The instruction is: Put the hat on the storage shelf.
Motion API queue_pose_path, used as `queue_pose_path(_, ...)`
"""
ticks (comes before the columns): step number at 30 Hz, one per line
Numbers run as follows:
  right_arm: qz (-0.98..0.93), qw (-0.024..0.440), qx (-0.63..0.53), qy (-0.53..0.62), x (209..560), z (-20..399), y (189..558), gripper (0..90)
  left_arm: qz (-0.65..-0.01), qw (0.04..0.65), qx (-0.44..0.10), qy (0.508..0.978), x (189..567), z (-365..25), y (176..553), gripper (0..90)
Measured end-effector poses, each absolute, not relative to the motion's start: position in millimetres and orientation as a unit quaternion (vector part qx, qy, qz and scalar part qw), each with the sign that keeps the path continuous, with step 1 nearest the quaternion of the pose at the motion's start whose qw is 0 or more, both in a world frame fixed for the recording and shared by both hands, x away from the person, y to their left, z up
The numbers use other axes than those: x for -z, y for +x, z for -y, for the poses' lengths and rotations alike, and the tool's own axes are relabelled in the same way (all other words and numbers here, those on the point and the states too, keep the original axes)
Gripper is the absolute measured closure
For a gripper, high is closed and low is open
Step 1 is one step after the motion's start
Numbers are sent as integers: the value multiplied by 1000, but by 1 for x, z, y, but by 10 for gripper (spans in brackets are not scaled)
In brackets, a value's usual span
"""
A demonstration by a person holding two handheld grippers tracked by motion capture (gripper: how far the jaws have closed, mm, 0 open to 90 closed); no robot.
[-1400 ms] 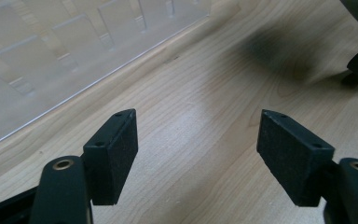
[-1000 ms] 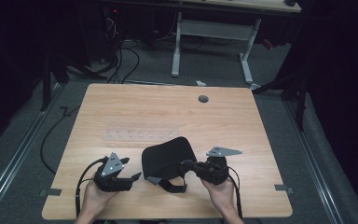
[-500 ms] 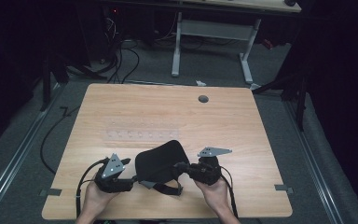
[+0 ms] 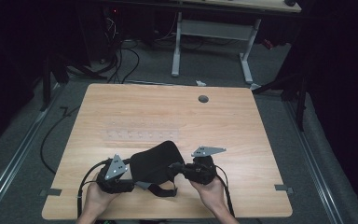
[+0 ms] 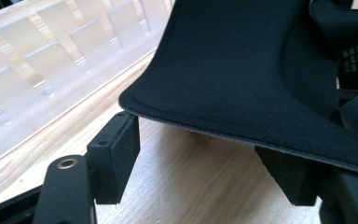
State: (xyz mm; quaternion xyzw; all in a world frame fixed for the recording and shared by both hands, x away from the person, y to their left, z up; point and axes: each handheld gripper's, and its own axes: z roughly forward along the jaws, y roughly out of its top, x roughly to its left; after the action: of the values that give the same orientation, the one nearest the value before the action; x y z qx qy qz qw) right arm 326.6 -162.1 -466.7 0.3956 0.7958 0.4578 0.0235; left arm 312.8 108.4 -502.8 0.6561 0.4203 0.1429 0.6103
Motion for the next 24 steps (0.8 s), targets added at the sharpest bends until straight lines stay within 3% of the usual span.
queue_pose_path(17,-803,19,-438,404,460,159,333,840,-399,615,-174,658,502,-104,308,264)
queue_pose_path(24,-802,23,-446,398,451,157,333,840,-396,616,-180,656,500,-107,309,312)
